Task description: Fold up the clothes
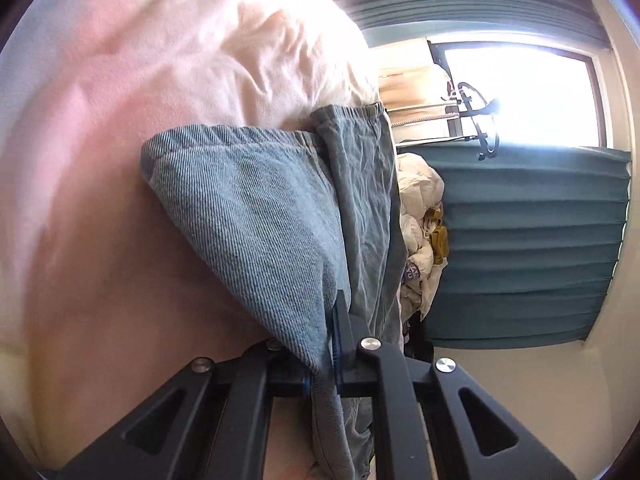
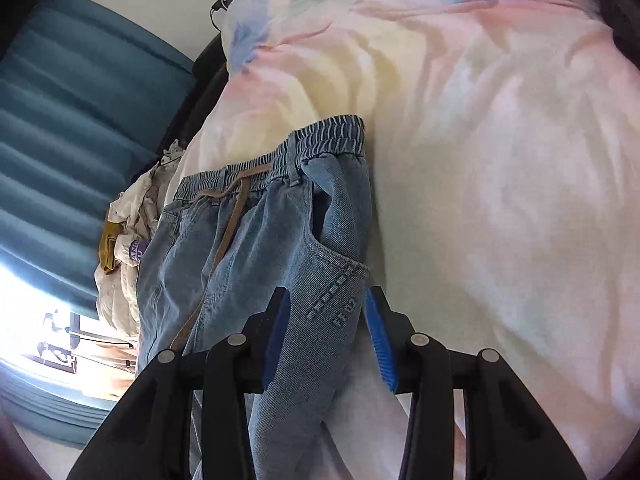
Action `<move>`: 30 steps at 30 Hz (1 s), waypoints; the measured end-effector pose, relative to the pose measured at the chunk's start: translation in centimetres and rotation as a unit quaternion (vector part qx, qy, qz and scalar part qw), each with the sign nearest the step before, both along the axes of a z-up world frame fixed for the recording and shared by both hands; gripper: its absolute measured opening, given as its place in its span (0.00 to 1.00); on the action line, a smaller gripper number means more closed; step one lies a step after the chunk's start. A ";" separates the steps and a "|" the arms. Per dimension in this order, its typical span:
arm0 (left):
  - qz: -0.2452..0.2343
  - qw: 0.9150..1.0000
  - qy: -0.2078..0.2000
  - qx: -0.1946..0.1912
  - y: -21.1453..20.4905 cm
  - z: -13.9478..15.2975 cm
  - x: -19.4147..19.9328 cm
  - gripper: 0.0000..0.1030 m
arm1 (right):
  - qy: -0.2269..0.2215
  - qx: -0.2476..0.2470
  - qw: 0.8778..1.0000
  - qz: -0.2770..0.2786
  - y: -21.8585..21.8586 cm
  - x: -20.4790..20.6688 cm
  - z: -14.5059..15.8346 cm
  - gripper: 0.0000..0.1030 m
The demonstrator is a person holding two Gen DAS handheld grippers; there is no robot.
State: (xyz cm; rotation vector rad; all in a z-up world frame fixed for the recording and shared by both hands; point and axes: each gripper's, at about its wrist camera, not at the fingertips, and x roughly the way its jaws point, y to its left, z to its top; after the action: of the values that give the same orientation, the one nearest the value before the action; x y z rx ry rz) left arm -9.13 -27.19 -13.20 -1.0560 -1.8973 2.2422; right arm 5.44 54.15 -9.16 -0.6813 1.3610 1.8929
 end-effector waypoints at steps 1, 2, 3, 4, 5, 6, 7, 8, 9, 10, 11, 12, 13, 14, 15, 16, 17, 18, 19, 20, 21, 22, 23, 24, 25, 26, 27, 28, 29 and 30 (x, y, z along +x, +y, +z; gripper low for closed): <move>0.008 1.000 -0.003 -0.001 -0.4 0.0 0.4 0.07 | 0.003 0.000 1.000 0.000 0.0 0.0 0.0 0.38; 0.016 1.000 -0.006 -0.001 -0.7 0.0 0.8 0.07 | 0.005 -0.004 1.000 -0.002 0.2 0.1 -0.1 0.38; 0.021 1.000 -0.010 0.001 -1.0 -0.1 0.9 0.07 | 0.008 -0.009 1.000 -0.006 0.3 0.3 -0.2 0.38; 0.024 1.000 -0.015 0.004 -1.1 -0.3 0.9 0.07 | 0.011 -0.017 1.000 -0.011 0.5 0.4 -0.5 0.38; 0.023 0.999 -0.021 0.005 -1.1 -0.4 0.8 0.07 | 0.014 -0.025 0.999 -0.016 0.7 0.6 -0.8 0.38; 0.022 0.999 -0.027 0.004 -1.1 -0.5 0.7 0.07 | 0.017 -0.034 0.999 -0.022 1.0 0.7 -1.2 0.38; 0.022 0.999 -0.033 -0.002 -1.0 -0.6 0.6 0.07 | 0.019 -0.041 0.999 -0.028 1.3 0.8 -1.6 0.38; 0.021 0.999 -0.038 -0.008 -1.0 -0.6 0.6 0.07 | 0.022 -0.047 0.998 -0.033 1.6 0.7 -1.9 0.39; 0.022 0.999 -0.042 -0.011 -1.0 -0.7 0.6 0.07 | 0.025 -0.051 0.998 -0.035 1.9 0.6 -2.3 0.42; 0.022 0.999 -0.044 -0.012 -0.9 -0.8 0.7 0.07 | 0.027 -0.054 0.998 -0.034 2.3 0.3 -2.7 0.42; 0.023 0.999 -0.045 -0.012 -0.9 -0.8 0.7 0.07 | 0.028 -0.056 0.997 -0.034 2.6 0.0 -3.1 0.42; 0.023 0.999 -0.045 -0.012 -1.0 -0.9 0.7 0.07 | 0.032 -0.061 0.997 -0.034 3.0 -0.3 -3.6 0.43; 0.024 0.999 -0.046 -0.012 -1.0 -0.9 0.7 0.07 | 0.037 -0.066 0.997 -0.033 3.4 -0.6 -4.2 0.43; 0.024 0.999 -0.047 -0.014 -1.0 -1.0 0.7 0.07 | 0.049 -0.078 0.995 -0.031 3.8 -1.0 -4.9 0.45; 0.025 0.998 -0.047 -0.017 -0.9 -1.0 0.6 0.07 | 0.063 -0.093 0.993 -0.031 4.1 -1.3 -5.8 0.45; 0.026 0.998 -0.048 -0.021 -0.9 -1.0 0.5 0.07 | 0.073 -0.108 0.991 -0.034 4.3 -1.5 -6.5 0.45; 0.027 0.998 -0.049 -0.026 -0.8 -1.0 0.5 0.07 | 0.084 -0.122 0.988 -0.038 4.5 -1.6 -7.1 0.45; 0.028 0.998 -0.050 -0.033 -0.7 -0.9 0.4 0.07 | 0.095 -0.129 0.986 -0.041 4.5 -1.7 -7.5 0.45; 0.028 0.997 -0.052 -0.041 -0.6 -0.8 0.4 0.07 | 0.102 -0.126 0.986 -0.041 4.5 -1.7 -7.5 0.45; 0.029 0.997 -0.051 -0.045 -0.5 -0.6 0.4 0.07 | 0.110 -0.122 0.986 -0.040 4.5 -1.8 -7.5 0.43; 0.028 0.997 -0.046 -0.045 -0.5 -0.4 0.4 0.07 | 0.116 -0.112 0.986 -0.033 4.4 -1.9 -7.2 0.35; 0.028 0.998 -0.041 -0.046 -0.5 -0.1 0.5 0.07 | 0.122 -0.106 0.986 -0.028 4.2 -1.9 -6.8 0.26; 0.027 0.998 -0.036 -0.043 -0.6 0.2 0.5 0.07 | 0.145 -0.103 0.984 -0.030 3.8 -1.6 -6.0 0.10; 0.025 0.999 -0.031 -0.037 -0.7 0.5 0.4 0.07 | 0.168 -0.100 0.980 -0.030 3.5 -1.4 -5.1 0.08; 0.023 0.999 -0.026 -0.033 -0.8 0.9 0.1 0.07 | 0.182 -0.088 0.979 -0.020 3.3 -1.6 -3.8 0.07; 0.021 0.999 -0.020 -0.034 -0.9 1.6 -0.3 0.07 | 0.184 -0.072 0.980 -0.009 3.2 -2.0 -2.4 0.06; 0.019 0.999 -0.011 -0.042 -0.9 2.5 -0.7 0.07 | 0.185 -0.056 0.981 0.002 3.0 -2.5 -1.0 0.05; 0.016 0.998 -0.003 -0.056 -0.8 3.6 -1.3 0.07 | 0.183 -0.047 0.982 0.014 2.9 -3.2 0.2 0.05; 0.014 0.997 0.003 -0.069 -0.8 4.6 -2.0 0.07 | 0.183 -0.043 0.982 0.021 3.0 -3.9 1.1 0.05; 0.013 0.997 0.007 -0.077 -0.7 5.6 -2.8 0.07 | 0.187 -0.045 0.981 0.024 3.0 -4.7 1.8 0.04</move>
State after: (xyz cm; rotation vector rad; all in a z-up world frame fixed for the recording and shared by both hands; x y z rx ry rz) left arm -11.90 -27.89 -7.61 -1.0340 -1.7682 2.4374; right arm 0.71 57.17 -7.36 -0.4155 1.6824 2.0812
